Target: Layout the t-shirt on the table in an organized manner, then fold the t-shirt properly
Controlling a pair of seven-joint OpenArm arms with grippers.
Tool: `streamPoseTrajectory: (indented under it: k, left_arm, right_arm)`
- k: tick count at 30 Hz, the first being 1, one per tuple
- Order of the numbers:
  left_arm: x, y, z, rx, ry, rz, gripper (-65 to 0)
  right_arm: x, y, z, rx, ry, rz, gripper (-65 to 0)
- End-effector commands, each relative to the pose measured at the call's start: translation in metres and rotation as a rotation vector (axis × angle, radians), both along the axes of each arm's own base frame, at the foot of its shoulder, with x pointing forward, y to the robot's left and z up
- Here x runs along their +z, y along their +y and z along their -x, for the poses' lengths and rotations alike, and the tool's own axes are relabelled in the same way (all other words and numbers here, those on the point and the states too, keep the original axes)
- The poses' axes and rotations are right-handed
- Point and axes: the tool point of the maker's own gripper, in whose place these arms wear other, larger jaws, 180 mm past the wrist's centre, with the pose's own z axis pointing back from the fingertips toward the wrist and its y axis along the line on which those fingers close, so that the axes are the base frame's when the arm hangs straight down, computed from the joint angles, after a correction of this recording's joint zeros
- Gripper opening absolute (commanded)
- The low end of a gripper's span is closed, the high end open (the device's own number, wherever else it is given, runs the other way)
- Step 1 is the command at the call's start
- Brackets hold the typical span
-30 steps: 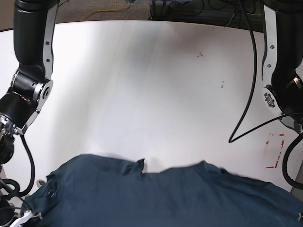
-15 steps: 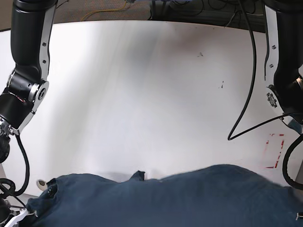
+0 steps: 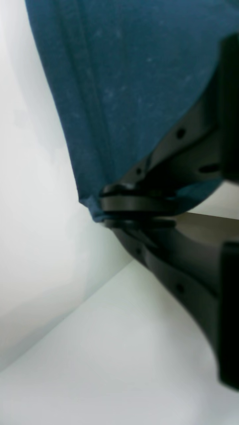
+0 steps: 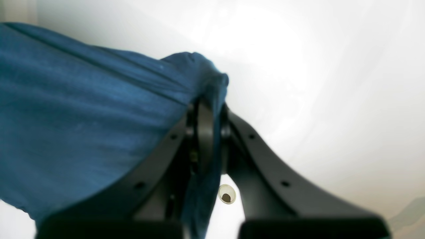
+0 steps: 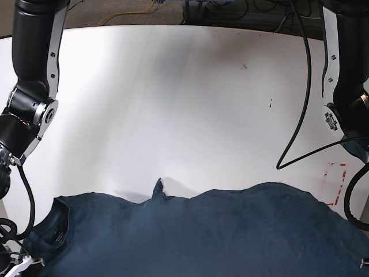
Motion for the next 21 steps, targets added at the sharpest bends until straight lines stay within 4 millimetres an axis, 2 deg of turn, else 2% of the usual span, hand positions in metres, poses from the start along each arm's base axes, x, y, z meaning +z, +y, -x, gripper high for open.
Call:
streamPoseTrajectory:
  k: [1,9,14,17,19,21]
  left_arm:
    - [0.021,0.009,0.008,0.038,-0.054,-0.006,-65.0]
    - [0.018,0.01,0.008,0.04,-0.047,-0.006,-65.0]
    - [0.0,0.012,-0.004,0.031,0.009,0.015,-65.0]
    - [-0.003,0.014,-0.009,0.026,0.023,0.029,-65.0]
    - [-0.006,0.014,-0.011,0.023,0.032,0.035,-65.0]
    - [0.0,0.014,-0.011,0.02,0.02,0.039,-65.0]
  right_arm:
    - [0.026,-0.012,0.006,-0.04,-0.06,0.008,-64.8]
    - [0.025,-0.012,0.006,-0.04,-0.057,0.007,-64.8]
    - [0.024,-0.011,0.006,-0.039,-0.056,0.006,-64.8]
    - [0.025,-0.01,0.005,-0.036,-0.058,0.005,-64.8]
    - [0.033,-0.009,0.006,-0.033,-0.076,0.005,-64.8]
    - [0.041,-0.005,0.005,-0.026,-0.089,0.016,-64.8]
